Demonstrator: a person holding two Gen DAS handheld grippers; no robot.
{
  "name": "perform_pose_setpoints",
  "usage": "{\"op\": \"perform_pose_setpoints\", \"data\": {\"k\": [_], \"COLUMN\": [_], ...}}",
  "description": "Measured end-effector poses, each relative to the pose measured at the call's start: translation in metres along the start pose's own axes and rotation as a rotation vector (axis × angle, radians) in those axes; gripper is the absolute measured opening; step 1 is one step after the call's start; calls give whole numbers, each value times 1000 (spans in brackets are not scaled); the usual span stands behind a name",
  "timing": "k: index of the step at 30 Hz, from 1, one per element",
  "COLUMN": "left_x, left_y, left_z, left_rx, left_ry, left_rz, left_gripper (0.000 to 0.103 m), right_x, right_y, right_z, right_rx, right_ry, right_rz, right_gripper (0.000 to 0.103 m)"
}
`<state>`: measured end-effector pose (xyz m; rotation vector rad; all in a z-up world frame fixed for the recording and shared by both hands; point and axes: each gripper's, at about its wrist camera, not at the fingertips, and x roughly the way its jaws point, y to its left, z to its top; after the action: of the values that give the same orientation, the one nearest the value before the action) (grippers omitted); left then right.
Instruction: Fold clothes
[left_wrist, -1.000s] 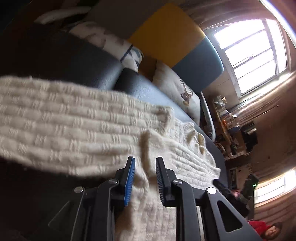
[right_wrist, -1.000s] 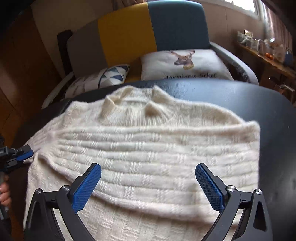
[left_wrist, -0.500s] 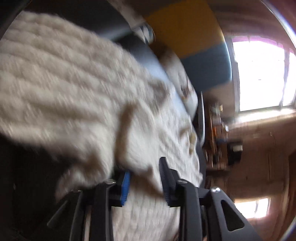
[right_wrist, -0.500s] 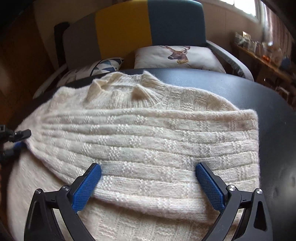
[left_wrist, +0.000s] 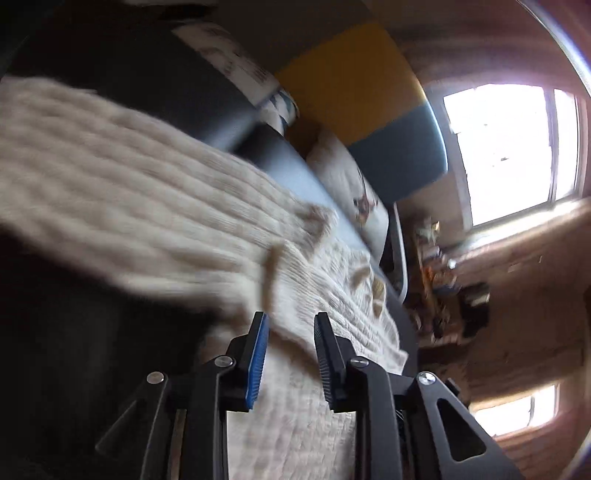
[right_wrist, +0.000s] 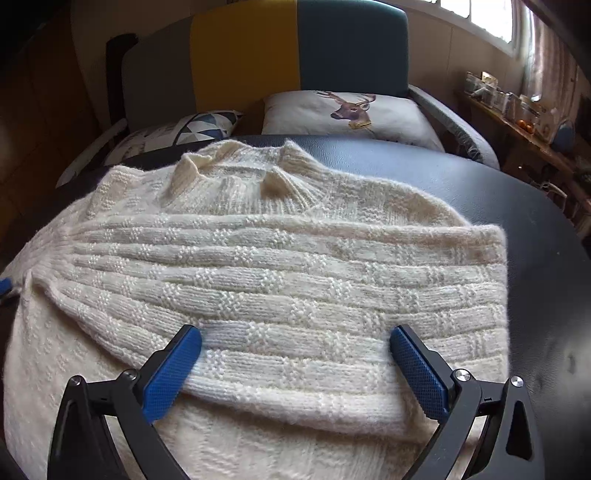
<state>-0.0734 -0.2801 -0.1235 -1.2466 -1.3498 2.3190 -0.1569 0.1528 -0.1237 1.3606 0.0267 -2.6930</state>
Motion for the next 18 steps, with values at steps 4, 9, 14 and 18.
{"op": "perform_pose_setpoints", "data": {"k": [4,9,14,18], "left_x": [-94,-193,-209,-189], "left_y": [81,169,203,212], "left_z": [32,72,101,118], "left_rx": [-129,-296,-333,-353], "left_ry": [-162,-365,-382,-334], "left_rz": [111,292,352,293], "left_gripper": [28,29,29,32], "right_x": [-22,-24,-23,-23], "right_y": [43,106,141,146], "right_z": [-5,-11,-1,13], "right_rx": [-22,-121,-176,-184], "right_ry": [-53,-63,-56,-61], "right_rz": [123,146,143,124], "right_gripper": [103,103,103,103]}}
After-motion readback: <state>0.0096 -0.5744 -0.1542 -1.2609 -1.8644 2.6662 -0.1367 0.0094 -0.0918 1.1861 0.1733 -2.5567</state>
